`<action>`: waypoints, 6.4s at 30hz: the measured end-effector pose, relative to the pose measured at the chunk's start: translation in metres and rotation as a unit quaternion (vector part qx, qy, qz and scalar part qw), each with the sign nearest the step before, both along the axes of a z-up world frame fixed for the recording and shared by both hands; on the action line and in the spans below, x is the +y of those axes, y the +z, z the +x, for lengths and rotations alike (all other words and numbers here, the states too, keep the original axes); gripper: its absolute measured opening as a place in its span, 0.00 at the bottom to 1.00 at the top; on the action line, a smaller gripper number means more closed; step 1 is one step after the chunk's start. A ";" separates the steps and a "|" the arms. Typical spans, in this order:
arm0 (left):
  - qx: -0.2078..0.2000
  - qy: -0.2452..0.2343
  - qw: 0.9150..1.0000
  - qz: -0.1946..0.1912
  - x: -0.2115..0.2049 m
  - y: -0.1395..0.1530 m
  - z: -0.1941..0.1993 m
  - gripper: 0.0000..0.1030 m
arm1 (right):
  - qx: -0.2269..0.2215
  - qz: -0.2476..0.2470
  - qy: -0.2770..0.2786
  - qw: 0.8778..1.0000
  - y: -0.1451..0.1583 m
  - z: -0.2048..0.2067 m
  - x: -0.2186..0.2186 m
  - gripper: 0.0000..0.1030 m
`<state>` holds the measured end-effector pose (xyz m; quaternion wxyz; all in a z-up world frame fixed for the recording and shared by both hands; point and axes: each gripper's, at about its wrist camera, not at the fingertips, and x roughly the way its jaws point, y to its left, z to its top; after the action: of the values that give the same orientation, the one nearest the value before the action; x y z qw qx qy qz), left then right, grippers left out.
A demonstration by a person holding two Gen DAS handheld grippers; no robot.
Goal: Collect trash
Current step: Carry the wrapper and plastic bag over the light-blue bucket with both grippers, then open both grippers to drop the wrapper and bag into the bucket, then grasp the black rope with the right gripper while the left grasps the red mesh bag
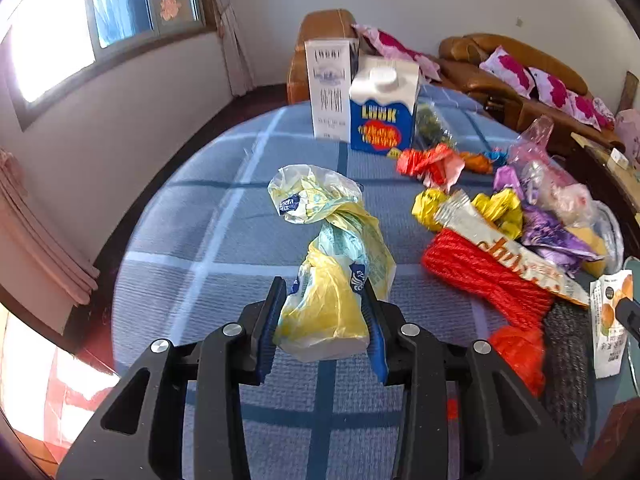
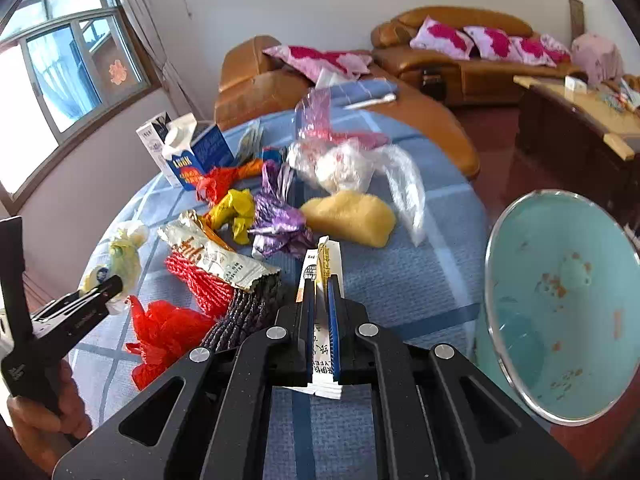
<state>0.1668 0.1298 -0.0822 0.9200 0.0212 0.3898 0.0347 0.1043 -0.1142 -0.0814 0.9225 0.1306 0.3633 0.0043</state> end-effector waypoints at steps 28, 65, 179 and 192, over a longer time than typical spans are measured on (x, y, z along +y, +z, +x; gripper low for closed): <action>-0.065 -0.126 0.990 0.015 -0.108 0.047 -0.078 0.35 | -0.065 -0.024 -0.080 0.994 0.025 -0.059 -0.069 0.07; -0.063 -0.275 0.958 0.042 -0.255 0.046 -0.117 0.36 | -0.059 -0.026 -0.207 0.976 0.007 -0.105 -0.169 0.07; -0.009 -0.017 0.999 0.031 0.001 0.008 -0.042 0.75 | 0.007 -0.055 0.042 0.998 -0.002 -0.004 0.057 0.49; -0.004 -0.023 1.000 0.020 -0.004 0.008 -0.041 0.75 | 0.046 0.005 0.083 0.995 -0.021 -0.001 0.057 0.19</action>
<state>0.1254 0.1262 -0.0740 0.9214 0.0481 0.3850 0.0212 0.1037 -0.0569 -0.1019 0.9006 0.1044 0.4149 0.0765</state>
